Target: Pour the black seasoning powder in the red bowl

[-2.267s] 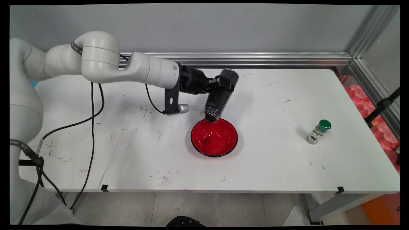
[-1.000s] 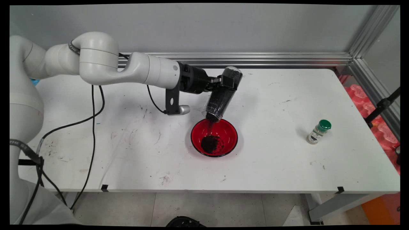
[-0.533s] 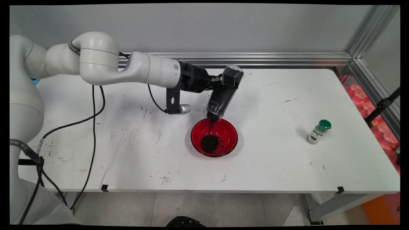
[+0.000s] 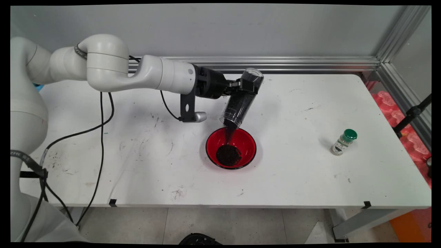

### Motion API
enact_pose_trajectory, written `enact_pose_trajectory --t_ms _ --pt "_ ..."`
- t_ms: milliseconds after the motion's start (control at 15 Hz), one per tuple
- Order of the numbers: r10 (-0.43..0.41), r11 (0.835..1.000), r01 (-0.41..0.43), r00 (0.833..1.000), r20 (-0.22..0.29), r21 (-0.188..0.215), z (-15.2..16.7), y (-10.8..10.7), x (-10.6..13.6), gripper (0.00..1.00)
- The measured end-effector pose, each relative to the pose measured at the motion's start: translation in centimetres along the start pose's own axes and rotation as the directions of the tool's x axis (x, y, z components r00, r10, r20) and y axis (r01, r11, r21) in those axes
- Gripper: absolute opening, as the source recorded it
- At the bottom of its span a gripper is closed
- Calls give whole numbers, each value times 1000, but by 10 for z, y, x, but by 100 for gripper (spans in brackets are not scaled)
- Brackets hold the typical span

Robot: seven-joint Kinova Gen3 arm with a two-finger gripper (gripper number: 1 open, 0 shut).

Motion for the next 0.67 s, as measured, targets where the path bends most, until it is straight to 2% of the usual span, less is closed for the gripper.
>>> enact_pose_trajectory --t_ms 667 --pt "1 1000 -1 1000 7 2 2 -2 0 0"
